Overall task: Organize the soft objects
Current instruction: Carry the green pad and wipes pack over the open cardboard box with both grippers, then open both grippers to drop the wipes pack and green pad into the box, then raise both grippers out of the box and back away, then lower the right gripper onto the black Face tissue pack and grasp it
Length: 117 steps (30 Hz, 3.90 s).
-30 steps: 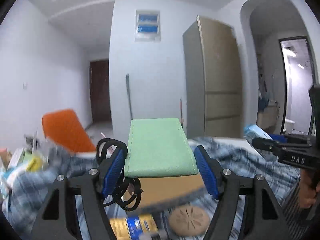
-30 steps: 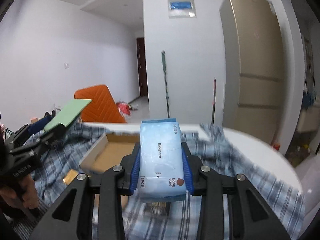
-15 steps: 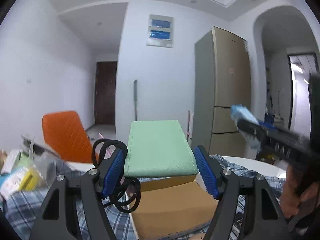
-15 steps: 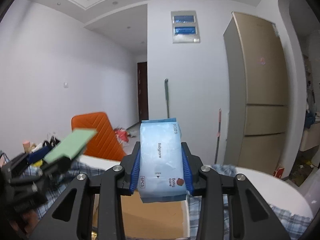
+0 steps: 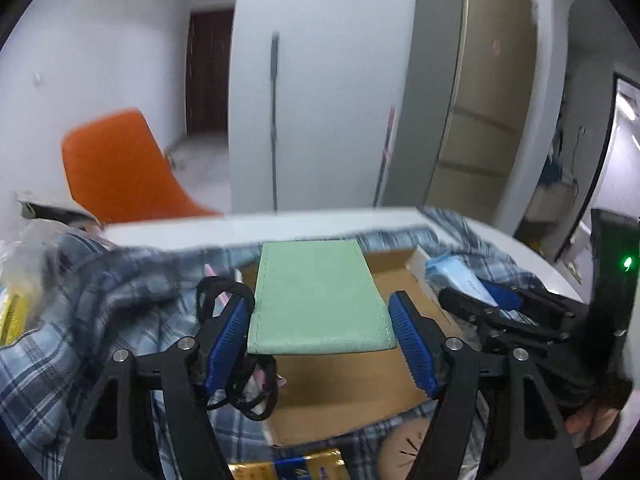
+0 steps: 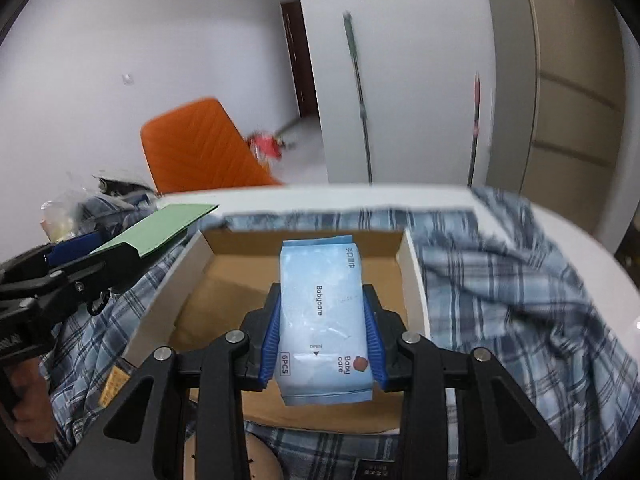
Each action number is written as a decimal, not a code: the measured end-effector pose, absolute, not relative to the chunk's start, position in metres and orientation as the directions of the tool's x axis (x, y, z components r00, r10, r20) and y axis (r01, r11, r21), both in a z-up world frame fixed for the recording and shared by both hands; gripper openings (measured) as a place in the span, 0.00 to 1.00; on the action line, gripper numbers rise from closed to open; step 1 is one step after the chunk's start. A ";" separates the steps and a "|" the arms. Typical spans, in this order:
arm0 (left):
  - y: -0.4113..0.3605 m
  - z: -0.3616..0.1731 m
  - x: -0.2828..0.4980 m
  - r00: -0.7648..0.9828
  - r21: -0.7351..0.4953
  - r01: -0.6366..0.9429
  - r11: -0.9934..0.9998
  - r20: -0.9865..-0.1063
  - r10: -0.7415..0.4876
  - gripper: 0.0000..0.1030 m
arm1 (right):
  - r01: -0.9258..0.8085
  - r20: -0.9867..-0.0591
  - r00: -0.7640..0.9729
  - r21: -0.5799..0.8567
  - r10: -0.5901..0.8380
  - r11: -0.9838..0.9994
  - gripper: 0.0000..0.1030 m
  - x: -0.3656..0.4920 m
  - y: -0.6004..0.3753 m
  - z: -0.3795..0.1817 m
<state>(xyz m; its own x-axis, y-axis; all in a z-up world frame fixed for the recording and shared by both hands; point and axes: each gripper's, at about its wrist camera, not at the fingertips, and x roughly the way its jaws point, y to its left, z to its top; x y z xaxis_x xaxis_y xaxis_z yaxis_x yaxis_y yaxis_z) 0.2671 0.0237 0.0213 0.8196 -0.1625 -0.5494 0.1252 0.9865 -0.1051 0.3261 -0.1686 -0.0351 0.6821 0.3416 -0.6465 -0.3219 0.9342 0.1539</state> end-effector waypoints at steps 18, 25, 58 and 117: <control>-0.012 0.003 0.338 0.528 -0.141 0.133 0.981 -0.827 -0.191 0.76 | -0.321 -0.741 0.573 0.189 0.349 0.928 0.71 0.344 -0.171 -0.056; -0.013 -0.001 0.353 0.478 -0.157 0.135 0.978 -0.855 -0.203 0.86 | -0.306 -0.745 0.566 0.207 0.353 0.929 0.71 0.344 -0.177 -0.054; 0.015 0.103 0.153 0.932 -0.074 0.100 0.992 -0.343 -0.120 0.86 | -0.338 -0.516 0.802 0.021 0.300 0.941 0.71 0.219 -0.201 0.042; 0.008 0.002 0.132 0.947 0.009 0.072 0.997 -0.314 -0.065 1.00 | -0.286 -0.812 0.552 0.031 0.192 0.958 0.45 0.254 -0.197 -0.084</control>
